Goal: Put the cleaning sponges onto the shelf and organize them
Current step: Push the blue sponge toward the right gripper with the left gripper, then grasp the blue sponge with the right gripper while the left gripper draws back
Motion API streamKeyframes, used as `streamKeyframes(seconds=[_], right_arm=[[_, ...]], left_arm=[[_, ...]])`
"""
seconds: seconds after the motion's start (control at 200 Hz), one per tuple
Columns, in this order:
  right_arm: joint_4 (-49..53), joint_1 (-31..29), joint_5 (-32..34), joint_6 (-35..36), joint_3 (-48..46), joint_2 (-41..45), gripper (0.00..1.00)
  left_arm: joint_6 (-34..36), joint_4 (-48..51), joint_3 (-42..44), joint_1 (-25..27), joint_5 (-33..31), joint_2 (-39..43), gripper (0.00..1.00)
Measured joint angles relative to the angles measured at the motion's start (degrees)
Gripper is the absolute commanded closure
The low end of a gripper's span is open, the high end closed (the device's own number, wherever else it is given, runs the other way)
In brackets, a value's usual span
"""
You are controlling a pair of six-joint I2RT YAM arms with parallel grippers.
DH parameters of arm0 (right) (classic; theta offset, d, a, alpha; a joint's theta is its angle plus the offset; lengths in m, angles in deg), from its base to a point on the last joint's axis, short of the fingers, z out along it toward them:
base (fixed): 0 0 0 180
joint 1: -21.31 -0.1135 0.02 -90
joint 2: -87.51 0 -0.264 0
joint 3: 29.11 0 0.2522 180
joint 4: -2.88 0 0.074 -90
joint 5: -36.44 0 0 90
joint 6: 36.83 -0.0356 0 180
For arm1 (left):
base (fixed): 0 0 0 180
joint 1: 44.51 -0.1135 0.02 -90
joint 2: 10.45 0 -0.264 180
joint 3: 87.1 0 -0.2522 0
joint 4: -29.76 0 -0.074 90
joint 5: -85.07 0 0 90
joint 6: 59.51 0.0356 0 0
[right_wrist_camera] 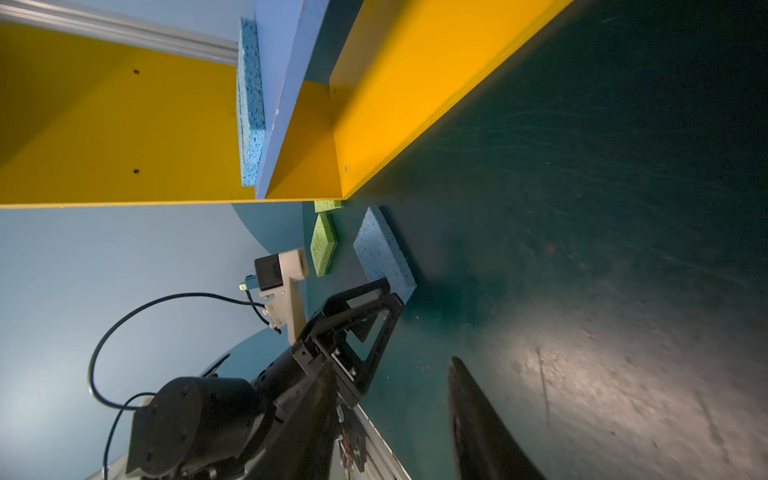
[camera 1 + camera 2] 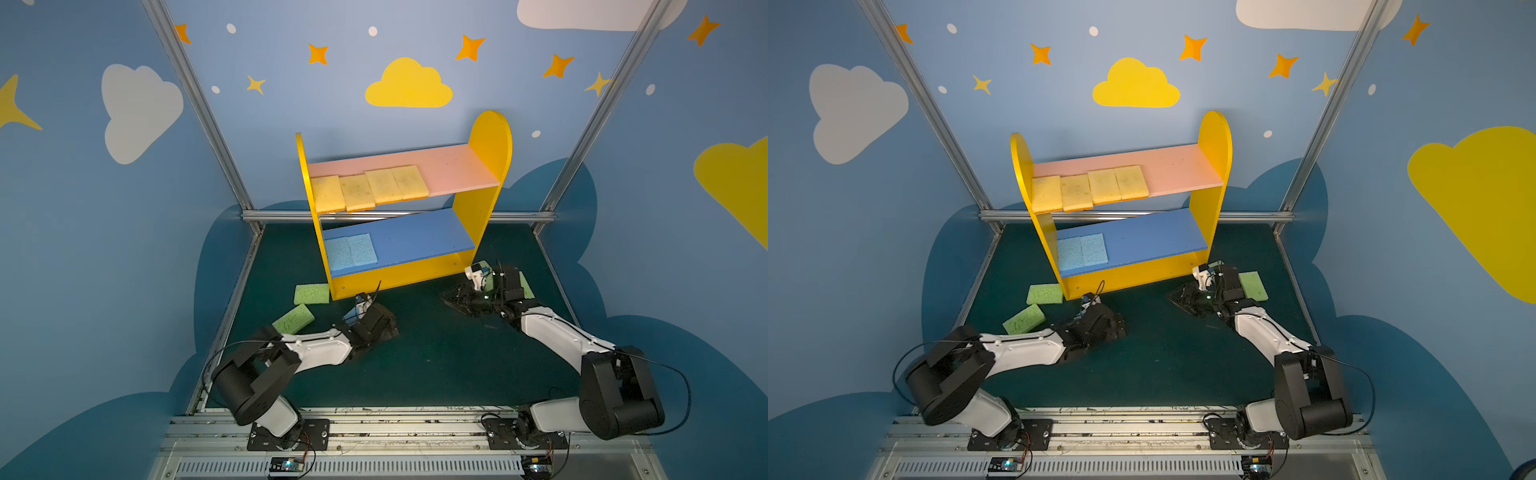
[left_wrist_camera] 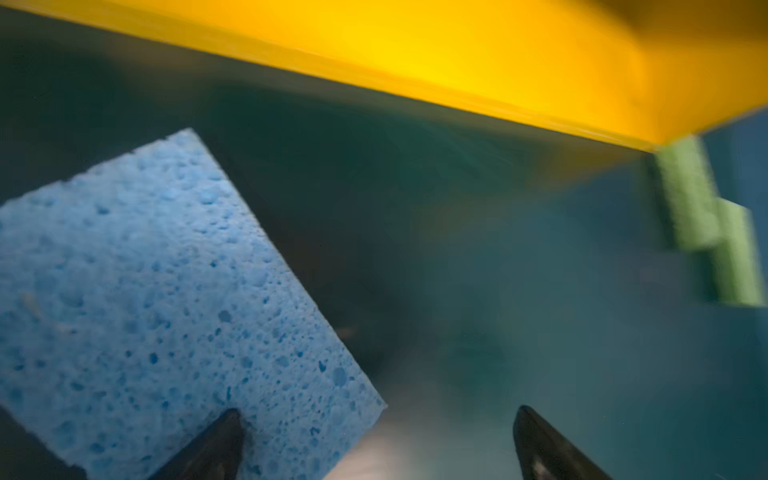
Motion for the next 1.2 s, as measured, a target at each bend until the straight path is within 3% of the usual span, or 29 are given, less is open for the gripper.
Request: streamKeyframes(seconds=[0.13, 0.3, 0.446, 0.691, 0.976, 1.201], right_arm=[[4.94, 4.83, -1.53, 2.16, -1.2, 2.27, 0.57], [8.09, 5.73, -5.03, 4.96, -0.9, 1.2, 0.54], [10.49, 0.52, -4.83, 7.72, 0.76, -1.57, 0.53], [13.31, -11.1, 1.55, 11.41, 5.64, -9.05, 0.57], [15.52, -15.56, 8.31, 13.07, 7.76, -17.44, 0.57], [15.82, -18.99, 10.62, 13.07, 10.36, -21.29, 0.57]], left_arm=[[-0.04, -1.42, -5.14, 3.74, 4.35, -3.89, 0.0], [1.31, 0.15, -5.66, 6.14, 6.67, -0.37, 0.01], [3.5, 2.49, -2.58, 5.92, 5.68, 9.53, 0.01], [5.07, 5.14, 5.33, 4.85, 2.71, 21.62, 0.0], [0.39, 5.7, 21.66, 0.2, 2.05, 28.57, 0.01], [-0.44, 5.9, 24.74, -1.84, 2.01, 33.16, 0.0]])
